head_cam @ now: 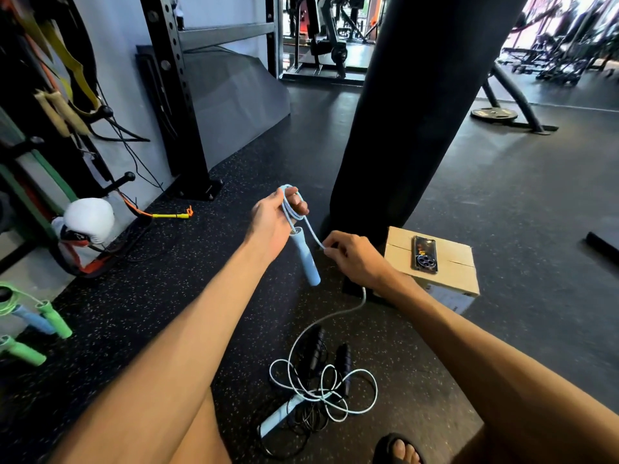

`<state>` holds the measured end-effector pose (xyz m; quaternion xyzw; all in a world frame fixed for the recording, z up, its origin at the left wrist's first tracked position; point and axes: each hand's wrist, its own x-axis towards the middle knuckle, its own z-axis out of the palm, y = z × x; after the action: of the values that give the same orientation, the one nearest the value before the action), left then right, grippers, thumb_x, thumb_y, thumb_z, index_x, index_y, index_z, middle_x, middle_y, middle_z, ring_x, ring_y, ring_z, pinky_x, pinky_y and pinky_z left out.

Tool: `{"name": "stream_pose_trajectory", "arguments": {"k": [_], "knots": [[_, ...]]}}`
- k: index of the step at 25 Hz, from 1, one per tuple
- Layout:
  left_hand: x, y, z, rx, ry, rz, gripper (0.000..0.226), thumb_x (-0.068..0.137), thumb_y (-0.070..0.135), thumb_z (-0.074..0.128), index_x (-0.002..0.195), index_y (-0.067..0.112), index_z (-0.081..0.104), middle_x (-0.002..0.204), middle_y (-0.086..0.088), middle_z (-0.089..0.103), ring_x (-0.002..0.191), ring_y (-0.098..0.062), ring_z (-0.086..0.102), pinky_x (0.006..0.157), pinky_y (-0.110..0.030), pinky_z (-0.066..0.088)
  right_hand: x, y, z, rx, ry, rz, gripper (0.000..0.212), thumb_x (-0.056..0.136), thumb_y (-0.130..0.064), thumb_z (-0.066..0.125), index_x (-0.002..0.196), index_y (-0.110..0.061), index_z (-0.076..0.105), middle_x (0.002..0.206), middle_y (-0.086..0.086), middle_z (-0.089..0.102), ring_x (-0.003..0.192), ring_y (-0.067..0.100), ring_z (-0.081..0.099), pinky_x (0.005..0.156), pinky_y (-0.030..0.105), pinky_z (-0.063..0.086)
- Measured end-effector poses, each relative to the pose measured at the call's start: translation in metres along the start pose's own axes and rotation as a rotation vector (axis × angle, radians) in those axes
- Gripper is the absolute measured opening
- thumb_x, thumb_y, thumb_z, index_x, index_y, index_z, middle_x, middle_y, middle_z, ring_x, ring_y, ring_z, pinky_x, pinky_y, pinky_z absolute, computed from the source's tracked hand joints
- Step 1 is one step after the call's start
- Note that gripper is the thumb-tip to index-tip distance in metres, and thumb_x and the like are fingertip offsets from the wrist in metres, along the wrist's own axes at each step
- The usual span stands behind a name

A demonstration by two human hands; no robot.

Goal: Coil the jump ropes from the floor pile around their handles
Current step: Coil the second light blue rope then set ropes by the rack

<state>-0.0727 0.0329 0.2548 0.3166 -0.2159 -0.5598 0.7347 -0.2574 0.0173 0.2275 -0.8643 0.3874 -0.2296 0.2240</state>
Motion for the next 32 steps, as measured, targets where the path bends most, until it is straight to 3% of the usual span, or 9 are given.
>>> {"name": "stream_pose_trajectory", "arguments": {"k": [4,7,10,13,18,22,26,29,32], "knots": [[0.006,-0.003,-0.005,0.097,0.071,0.171,0.031,0.105,0.012,0.036,0.088,-0.002,0.057,0.067,-0.012,0.067,0.064,-0.026,0.069,0.07,-0.035,0.06,-0.005,-0.011,0.008,0.143,-0.218,0.133,0.017,0.097,-0.012,0.056,0.113,-0.009,0.052,0.076,0.005,0.069,0.062,0.029,0.072,0.06,0.043,0.061],[0.011,-0.002,-0.013,0.236,0.141,0.29,0.029,0.105,0.013,0.036,0.089,-0.001,0.055,0.07,-0.016,0.068,0.064,-0.026,0.071,0.071,-0.033,0.06,-0.009,-0.01,0.014,0.139,-0.269,0.218,0.013,0.097,-0.011,0.057,0.105,-0.006,0.047,0.074,0.014,0.072,0.064,0.028,0.073,0.061,0.041,0.061],[0.014,-0.004,-0.02,0.507,0.149,0.422,0.027,0.104,0.013,0.038,0.086,0.002,0.056,0.071,-0.02,0.066,0.061,-0.024,0.071,0.065,-0.032,0.059,-0.007,-0.01,0.014,0.01,-0.124,-0.008,0.009,0.096,-0.019,0.059,0.097,-0.01,0.056,0.078,0.005,0.069,0.067,0.021,0.068,0.065,0.043,0.058],[0.012,-0.009,-0.024,0.8,0.088,0.439,0.027,0.102,0.013,0.045,0.086,0.001,0.062,0.066,-0.017,0.068,0.059,-0.024,0.07,0.062,-0.032,0.059,-0.005,-0.014,0.007,-0.068,0.057,-0.228,0.011,0.098,-0.022,0.053,0.098,-0.014,0.061,0.088,-0.002,0.063,0.078,0.013,0.061,0.071,0.037,0.052],[0.001,-0.015,-0.02,1.108,-0.141,0.298,0.034,0.102,0.021,0.047,0.087,0.0,0.069,0.058,-0.011,0.067,0.049,-0.018,0.066,0.054,-0.023,0.051,0.002,-0.016,-0.007,-0.037,0.273,-0.279,0.017,0.1,-0.024,0.046,0.097,-0.015,0.06,0.089,-0.002,0.06,0.081,0.012,0.057,0.071,0.036,0.05],[-0.008,-0.019,-0.012,0.991,-0.314,0.078,0.04,0.104,0.018,0.04,0.078,0.003,0.066,0.044,-0.003,0.052,0.037,-0.015,0.049,0.044,-0.022,0.041,0.007,-0.012,-0.016,-0.013,0.39,-0.219,0.018,0.1,-0.025,0.049,0.092,-0.015,0.06,0.082,-0.004,0.061,0.073,0.011,0.056,0.067,0.04,0.05],[-0.013,-0.014,-0.004,0.789,-0.372,-0.146,0.041,0.102,0.019,0.038,0.069,0.004,0.057,0.041,0.002,0.028,0.034,-0.008,0.024,0.04,-0.02,0.021,0.008,-0.008,-0.023,0.091,0.422,-0.095,0.02,0.097,-0.033,0.058,0.09,-0.015,0.058,0.073,-0.004,0.06,0.064,0.012,0.056,0.056,0.034,0.048],[-0.015,-0.01,-0.001,0.641,-0.444,-0.266,0.043,0.102,0.025,0.038,0.063,0.011,0.048,0.044,0.005,0.021,0.039,-0.009,0.016,0.044,-0.025,0.019,0.009,-0.005,-0.022,0.147,0.407,-0.02,0.023,0.095,-0.035,0.061,0.086,-0.014,0.056,0.072,0.0,0.059,0.063,0.013,0.053,0.057,0.033,0.045],[-0.013,-0.008,-0.001,0.42,-0.423,-0.297,0.042,0.103,0.029,0.037,0.066,0.013,0.045,0.045,0.007,0.021,0.039,-0.007,0.016,0.042,-0.023,0.019,0.012,-0.001,-0.016,0.263,0.331,0.074,0.015,0.097,-0.024,0.058,0.089,-0.011,0.056,0.071,0.008,0.063,0.06,0.018,0.059,0.06,0.043,0.055]]}}
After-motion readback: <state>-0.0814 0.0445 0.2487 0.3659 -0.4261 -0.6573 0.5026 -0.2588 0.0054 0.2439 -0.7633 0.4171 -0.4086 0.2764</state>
